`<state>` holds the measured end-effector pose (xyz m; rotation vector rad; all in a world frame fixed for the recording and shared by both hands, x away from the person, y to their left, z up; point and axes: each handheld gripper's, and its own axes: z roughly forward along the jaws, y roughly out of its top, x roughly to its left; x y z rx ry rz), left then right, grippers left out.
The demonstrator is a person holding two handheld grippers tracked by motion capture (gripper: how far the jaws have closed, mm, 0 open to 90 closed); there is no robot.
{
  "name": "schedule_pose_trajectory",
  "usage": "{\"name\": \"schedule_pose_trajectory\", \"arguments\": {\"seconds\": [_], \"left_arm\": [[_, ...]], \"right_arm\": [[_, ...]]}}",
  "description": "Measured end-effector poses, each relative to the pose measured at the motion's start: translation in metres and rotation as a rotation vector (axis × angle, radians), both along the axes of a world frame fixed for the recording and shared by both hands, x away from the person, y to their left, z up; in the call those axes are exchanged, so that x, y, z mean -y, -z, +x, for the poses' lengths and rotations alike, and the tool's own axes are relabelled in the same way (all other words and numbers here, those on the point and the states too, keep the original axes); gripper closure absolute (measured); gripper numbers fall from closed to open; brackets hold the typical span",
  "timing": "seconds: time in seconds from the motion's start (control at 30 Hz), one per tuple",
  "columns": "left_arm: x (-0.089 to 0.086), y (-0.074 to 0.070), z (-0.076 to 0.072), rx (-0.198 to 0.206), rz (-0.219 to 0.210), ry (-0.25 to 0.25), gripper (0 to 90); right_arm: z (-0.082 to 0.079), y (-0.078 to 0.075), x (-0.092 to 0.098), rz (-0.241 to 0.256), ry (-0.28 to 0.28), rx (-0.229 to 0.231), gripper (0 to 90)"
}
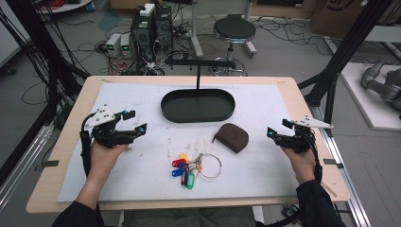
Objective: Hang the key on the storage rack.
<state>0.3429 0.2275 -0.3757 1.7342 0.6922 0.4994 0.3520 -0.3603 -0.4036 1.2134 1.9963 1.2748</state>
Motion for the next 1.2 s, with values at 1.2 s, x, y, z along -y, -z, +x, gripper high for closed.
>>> {"name": "schedule_pose_trajectory", "arguments": {"seconds": [1.2], "left_arm": [[0.151,0.010,0.017,-0.208,0.114,0.373,42.8]], "right_arm": [[-0.002,0.001,0.007,0.001,0.023,0.007,19.8]]}}
